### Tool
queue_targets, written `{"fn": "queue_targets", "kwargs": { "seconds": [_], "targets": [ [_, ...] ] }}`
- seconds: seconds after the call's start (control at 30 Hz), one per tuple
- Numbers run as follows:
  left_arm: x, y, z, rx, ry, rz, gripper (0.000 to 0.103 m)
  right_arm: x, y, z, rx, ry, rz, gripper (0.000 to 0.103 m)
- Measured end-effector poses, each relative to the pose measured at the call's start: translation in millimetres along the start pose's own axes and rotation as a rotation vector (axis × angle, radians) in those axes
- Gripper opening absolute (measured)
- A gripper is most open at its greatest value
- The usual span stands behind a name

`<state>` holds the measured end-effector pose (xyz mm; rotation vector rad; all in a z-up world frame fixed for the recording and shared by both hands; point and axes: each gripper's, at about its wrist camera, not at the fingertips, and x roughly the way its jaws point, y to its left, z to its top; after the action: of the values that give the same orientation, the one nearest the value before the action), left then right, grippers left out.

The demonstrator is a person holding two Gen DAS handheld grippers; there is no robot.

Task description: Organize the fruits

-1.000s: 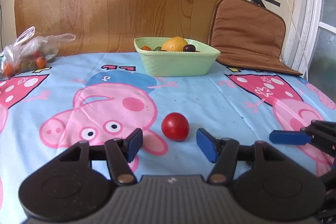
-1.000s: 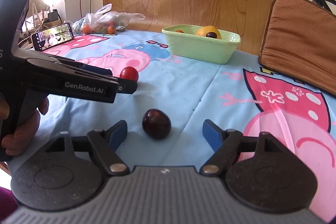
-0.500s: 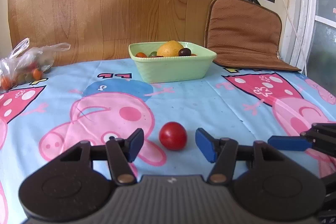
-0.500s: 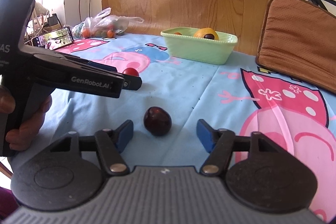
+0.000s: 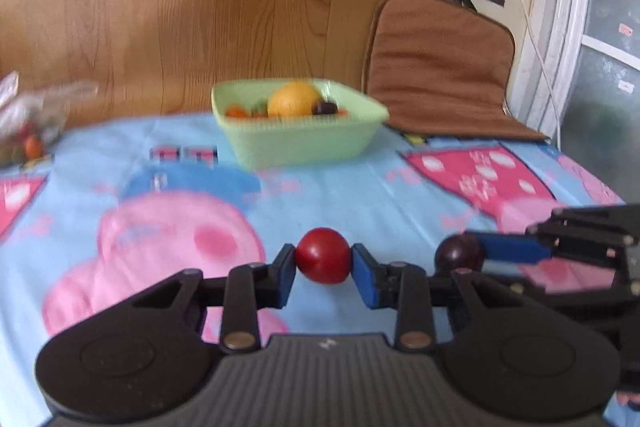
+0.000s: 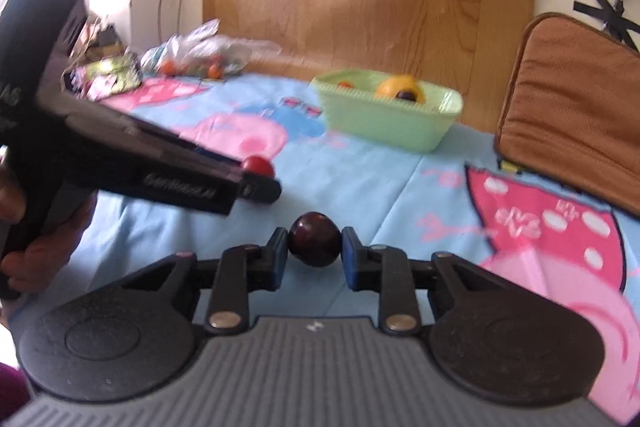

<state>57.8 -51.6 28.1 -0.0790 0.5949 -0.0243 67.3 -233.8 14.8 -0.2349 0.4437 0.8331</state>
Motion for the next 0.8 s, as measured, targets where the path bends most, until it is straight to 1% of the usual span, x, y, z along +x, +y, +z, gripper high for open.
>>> {"fn": "queue_targets", "kwargs": {
  "seconds": [0.1,0.2,0.27,0.33,0.4,0.53,0.6,0.67,0.73,0.8],
  "targets": [
    [9.4,6.6,39.0,0.012,-0.045,0.005,0.03,12.4,-19.6,28.0,-0.001,-0.058,-0.024,0.031],
    [28.5,11.0,82.6,0.051,-0.093,0.035,0.03,36.3,-41.0,61.0,0.016,-0.096,-0.037,0.031],
    [48.2,18.6,105.9,0.06,-0.091,0.04,0.03,57.2,-54.0,81.3,0.037,-0.1,-0.036,0.031],
    [69.8,26.4,119.7,0.061,-0.084,0.052,0.031,77.7,-63.4,93.2,0.041,-0.089,-0.035,0.031],
    [89.6,32.6,124.0,0.072,-0.071,0.053,0.031,98.8,-71.6,99.1,0.048,-0.075,-0.045,0.031],
    [124.5,37.9,119.3,0.114,-0.014,0.059,0.031,125.6,-87.1,94.8,0.076,-0.042,-0.055,0.031],
    [135.0,39.5,116.4,0.12,0.001,0.066,0.038,134.6,-95.1,90.2,0.1,-0.028,-0.066,0.032],
    [138.5,40.8,114.5,0.104,-0.006,0.082,0.05,134.9,-100.9,89.1,0.137,-0.059,-0.058,0.032],
    [138.5,42.2,115.8,0.089,0.004,0.097,0.054,133.6,-103.5,89.1,0.149,-0.063,-0.073,0.033],
    [134.2,42.2,116.1,0.064,0.019,0.114,0.054,130.2,-103.1,88.9,0.164,-0.064,-0.075,0.033]
  ]
}}
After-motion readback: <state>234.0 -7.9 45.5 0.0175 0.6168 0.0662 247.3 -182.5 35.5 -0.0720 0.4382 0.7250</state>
